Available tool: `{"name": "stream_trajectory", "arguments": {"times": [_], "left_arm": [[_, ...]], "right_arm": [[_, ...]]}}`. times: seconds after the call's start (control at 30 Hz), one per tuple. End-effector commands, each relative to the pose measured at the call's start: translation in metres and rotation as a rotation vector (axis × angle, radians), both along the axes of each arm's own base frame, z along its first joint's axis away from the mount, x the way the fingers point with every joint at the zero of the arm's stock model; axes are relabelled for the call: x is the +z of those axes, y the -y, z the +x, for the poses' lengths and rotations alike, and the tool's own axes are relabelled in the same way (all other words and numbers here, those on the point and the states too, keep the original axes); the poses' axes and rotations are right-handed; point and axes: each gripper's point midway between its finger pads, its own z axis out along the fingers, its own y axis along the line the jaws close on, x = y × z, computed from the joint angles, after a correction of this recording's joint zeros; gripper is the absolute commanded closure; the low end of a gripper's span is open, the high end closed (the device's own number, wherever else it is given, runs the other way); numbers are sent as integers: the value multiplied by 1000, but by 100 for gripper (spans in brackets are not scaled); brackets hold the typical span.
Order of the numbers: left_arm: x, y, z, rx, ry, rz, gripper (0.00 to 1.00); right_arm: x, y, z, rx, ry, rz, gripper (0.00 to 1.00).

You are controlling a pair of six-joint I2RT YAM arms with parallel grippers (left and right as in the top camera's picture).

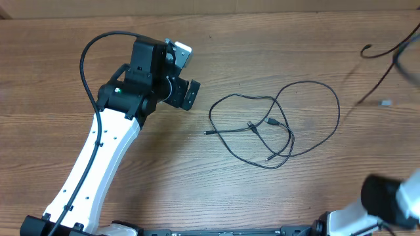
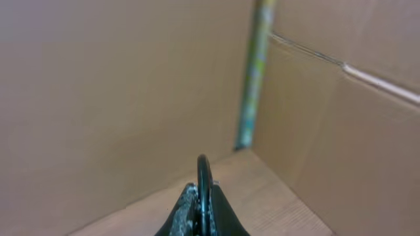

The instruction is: Untangle cables

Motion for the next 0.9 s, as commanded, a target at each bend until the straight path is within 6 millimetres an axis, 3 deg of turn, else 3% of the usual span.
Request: {"name": "stream_trajectory", "arguments": {"times": [0.0,0.1,0.23,0.43,0.67,0.87], "left_arm": [[-1,1,-5,8,-31,-19,1],[-5,-1,-10,8,-59,-10,0],[-9,-2,-15,9,-83,-3,0],[-9,-3,-16,38,-97,-21,0],[-9,0,-17,48,-109,-49,1],[-8,5,-18,41,-110,-57,0]], "right_arm": [[-34,52,16,-144,-51,33,96],[-75,97,28,-219,-110,86,96],[-131,154,29,-285,-180,186,96],[-219,224,7,-356,-274,362,96],[-313,260,-15,-384,-371,520,96],[-372,261,-19,-394,-445,572,96]]}}
